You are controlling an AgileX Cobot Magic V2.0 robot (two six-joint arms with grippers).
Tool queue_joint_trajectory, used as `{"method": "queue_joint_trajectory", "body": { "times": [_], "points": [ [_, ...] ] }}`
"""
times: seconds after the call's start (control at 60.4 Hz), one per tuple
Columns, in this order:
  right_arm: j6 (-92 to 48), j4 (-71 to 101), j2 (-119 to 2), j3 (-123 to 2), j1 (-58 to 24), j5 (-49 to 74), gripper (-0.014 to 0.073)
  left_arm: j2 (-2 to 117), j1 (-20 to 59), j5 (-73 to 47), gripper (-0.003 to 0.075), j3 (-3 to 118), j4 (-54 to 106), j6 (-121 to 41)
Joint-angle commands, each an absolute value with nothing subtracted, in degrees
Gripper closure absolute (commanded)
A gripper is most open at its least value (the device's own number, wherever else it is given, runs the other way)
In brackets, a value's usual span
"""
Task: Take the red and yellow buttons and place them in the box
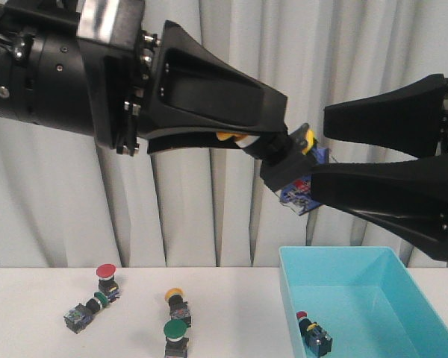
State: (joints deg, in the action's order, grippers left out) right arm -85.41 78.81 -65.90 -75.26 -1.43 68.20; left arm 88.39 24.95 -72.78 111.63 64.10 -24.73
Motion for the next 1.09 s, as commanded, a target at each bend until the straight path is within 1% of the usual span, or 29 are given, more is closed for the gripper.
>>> {"method": "queue_joint_trajectory", "body": {
  "times": [0.0,0.778,0.927,1.076],
  "points": [
    [-85.52,82.33,-65.15,-76.95,-1.29,66.65,0.0099,86.21,25.39,-71.63,0.0665,113.07,68.31,-25.21],
    [-84.87,82.52,-65.63,-76.95,-1.29,69.83,0.0099,86.21,25.39,-71.63,0.0665,113.07,69.61,-25.21],
    [-84.87,82.38,-65.63,-76.95,-1.29,70.51,0.0118,86.21,25.39,-71.63,0.0665,113.07,69.61,-25.21],
    [-84.87,82.26,-65.63,-76.95,-1.29,70.69,0.0163,86.21,25.39,-71.63,0.0665,113.07,69.61,-25.21]
  ]
}}
